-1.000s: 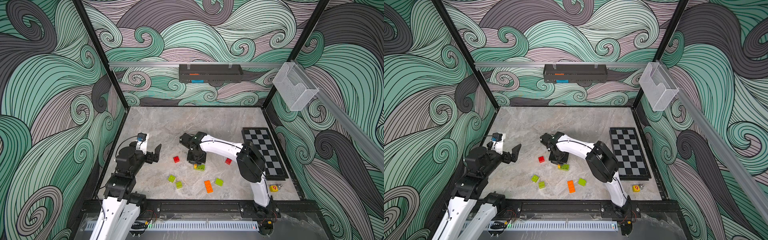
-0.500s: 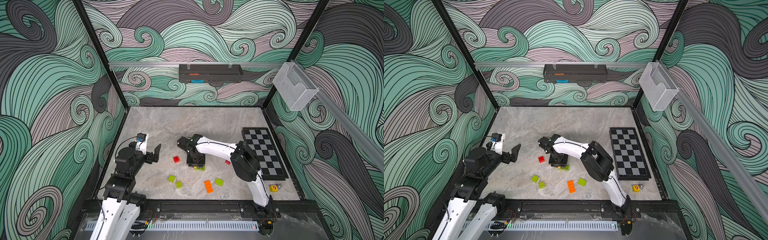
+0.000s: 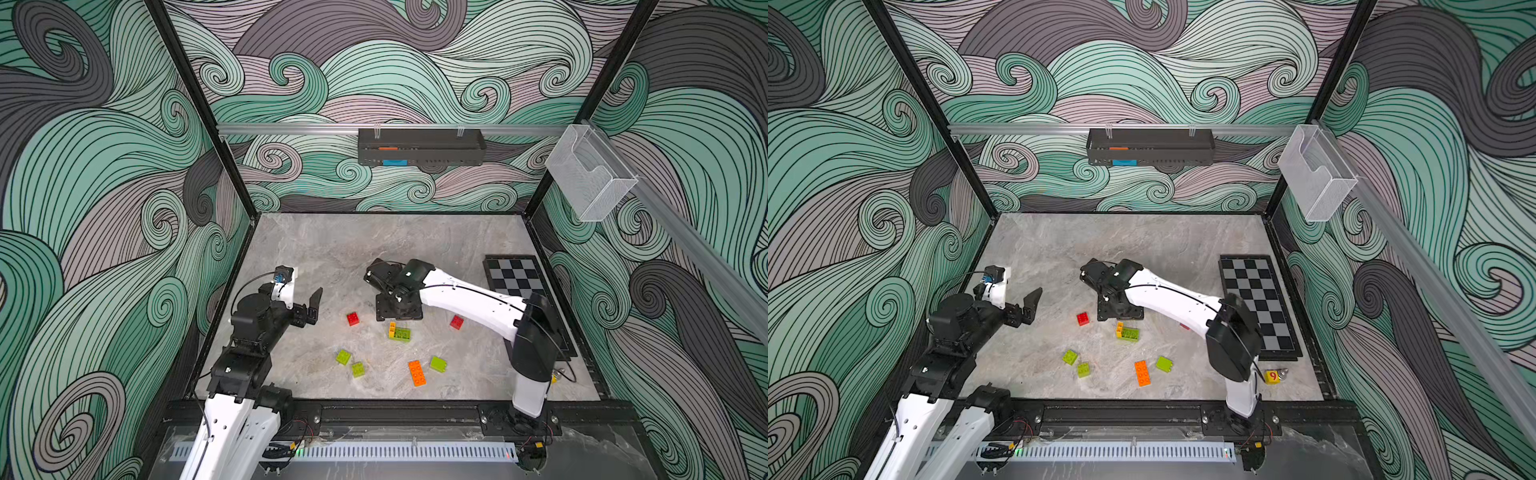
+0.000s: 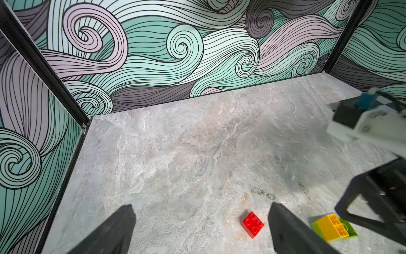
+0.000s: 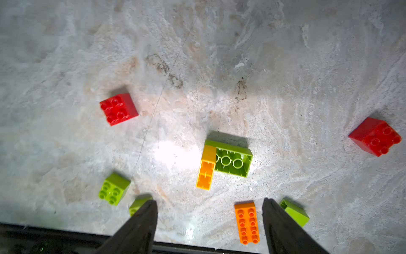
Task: Assemble a giraffe with lego
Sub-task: Assemble the lego brick with the lego brick, then pick up the lego brick from the center of the board.
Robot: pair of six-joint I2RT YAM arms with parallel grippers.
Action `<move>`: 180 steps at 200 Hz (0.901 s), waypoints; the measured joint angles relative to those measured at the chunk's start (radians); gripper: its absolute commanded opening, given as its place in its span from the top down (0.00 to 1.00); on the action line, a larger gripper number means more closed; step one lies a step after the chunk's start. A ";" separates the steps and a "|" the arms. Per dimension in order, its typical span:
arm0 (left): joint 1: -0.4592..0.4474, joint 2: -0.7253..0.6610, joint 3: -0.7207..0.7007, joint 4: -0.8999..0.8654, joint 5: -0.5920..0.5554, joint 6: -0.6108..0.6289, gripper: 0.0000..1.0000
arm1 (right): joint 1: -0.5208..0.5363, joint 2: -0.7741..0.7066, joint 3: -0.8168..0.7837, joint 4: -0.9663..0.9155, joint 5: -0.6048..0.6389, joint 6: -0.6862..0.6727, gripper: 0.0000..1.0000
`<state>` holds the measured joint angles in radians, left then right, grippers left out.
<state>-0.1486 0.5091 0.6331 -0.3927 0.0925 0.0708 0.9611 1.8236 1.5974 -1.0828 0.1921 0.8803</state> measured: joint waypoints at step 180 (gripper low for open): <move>0.062 0.057 -0.016 0.004 0.085 0.026 0.01 | -0.147 -0.324 -0.726 0.209 -0.203 -0.560 0.22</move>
<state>-0.0864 0.5659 0.6174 -0.3885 0.1780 0.0963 0.8139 1.4998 0.8711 -0.8742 -0.0113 0.3206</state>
